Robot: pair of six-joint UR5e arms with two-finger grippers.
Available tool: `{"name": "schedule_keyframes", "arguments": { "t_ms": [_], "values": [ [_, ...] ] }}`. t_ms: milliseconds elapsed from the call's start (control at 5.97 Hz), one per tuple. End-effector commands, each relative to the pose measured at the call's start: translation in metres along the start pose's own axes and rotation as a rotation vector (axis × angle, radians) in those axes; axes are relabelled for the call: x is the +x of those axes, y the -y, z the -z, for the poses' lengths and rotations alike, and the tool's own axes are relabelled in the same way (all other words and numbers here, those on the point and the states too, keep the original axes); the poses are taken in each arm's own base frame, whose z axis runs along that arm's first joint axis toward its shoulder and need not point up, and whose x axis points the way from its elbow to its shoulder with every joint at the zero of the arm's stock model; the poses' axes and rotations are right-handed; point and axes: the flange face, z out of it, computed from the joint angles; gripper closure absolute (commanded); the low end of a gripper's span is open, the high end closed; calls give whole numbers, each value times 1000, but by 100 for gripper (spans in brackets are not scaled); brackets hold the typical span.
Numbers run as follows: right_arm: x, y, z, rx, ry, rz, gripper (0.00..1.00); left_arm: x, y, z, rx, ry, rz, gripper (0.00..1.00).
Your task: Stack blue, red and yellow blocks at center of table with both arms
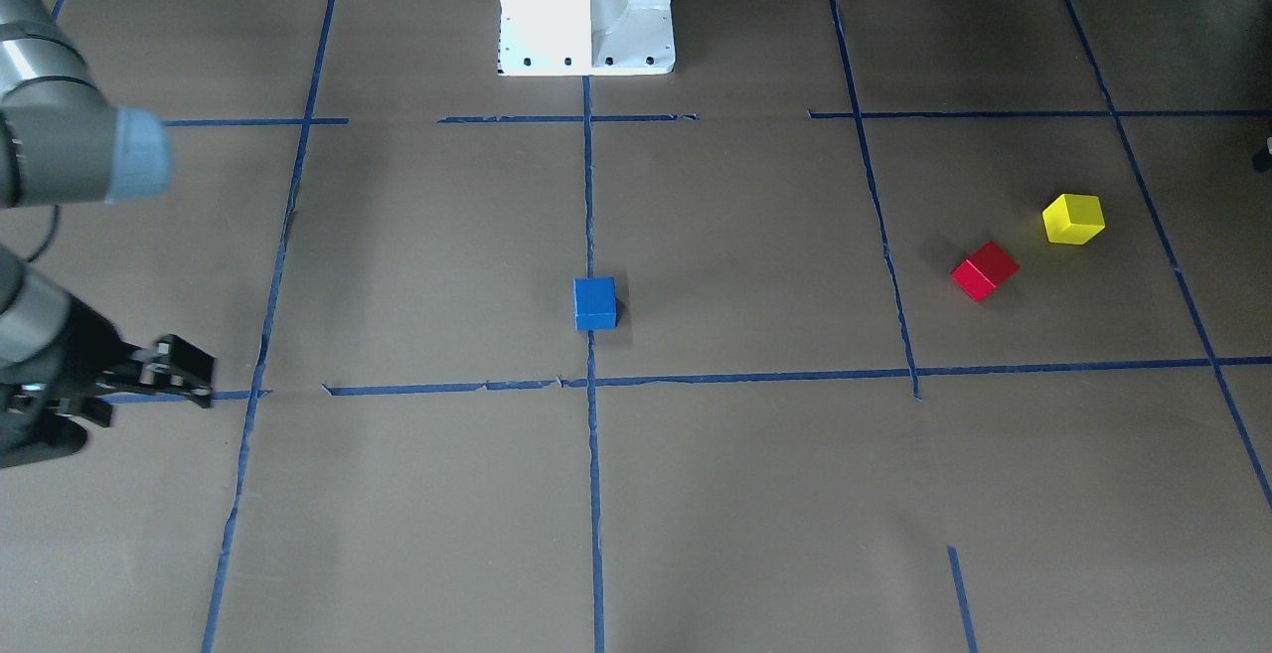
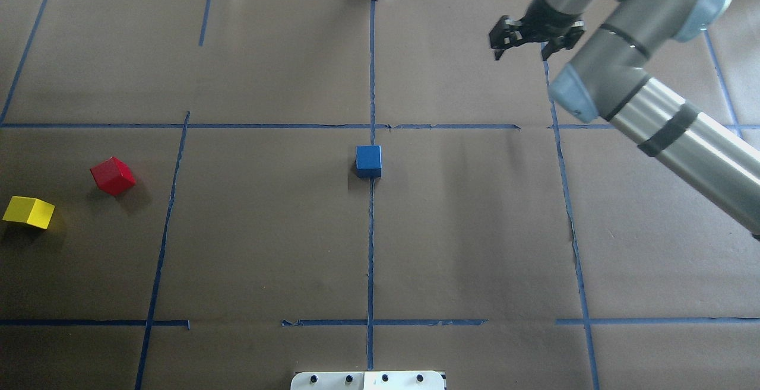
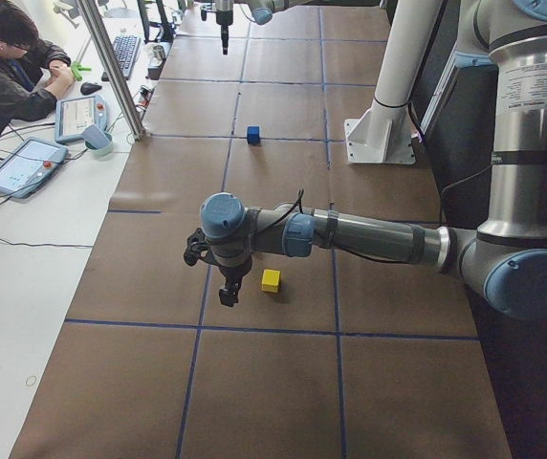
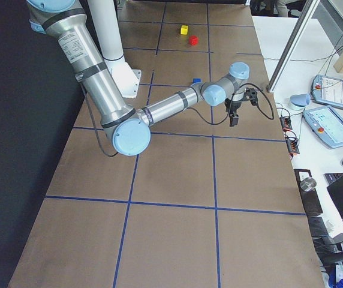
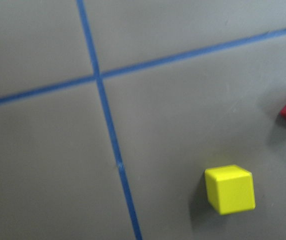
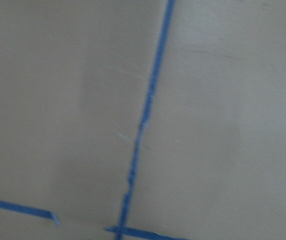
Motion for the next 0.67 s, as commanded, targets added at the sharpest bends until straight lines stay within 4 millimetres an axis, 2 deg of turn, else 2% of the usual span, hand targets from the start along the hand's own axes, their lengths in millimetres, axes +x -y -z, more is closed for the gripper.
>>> {"name": "schedule_keyframes", "arguments": {
  "t_ms": [0,335,503],
  "values": [
    [146,-111,12,-41,-45,148,0,12,31,12,28,3,-40,0],
    [251,-220,48,-47,-38,81,0,17,36,16,68,6,-95,0],
    [285,-261,54,-53,-52,-7,0,24,39,22,111,9,-136,0]
  ]
}}
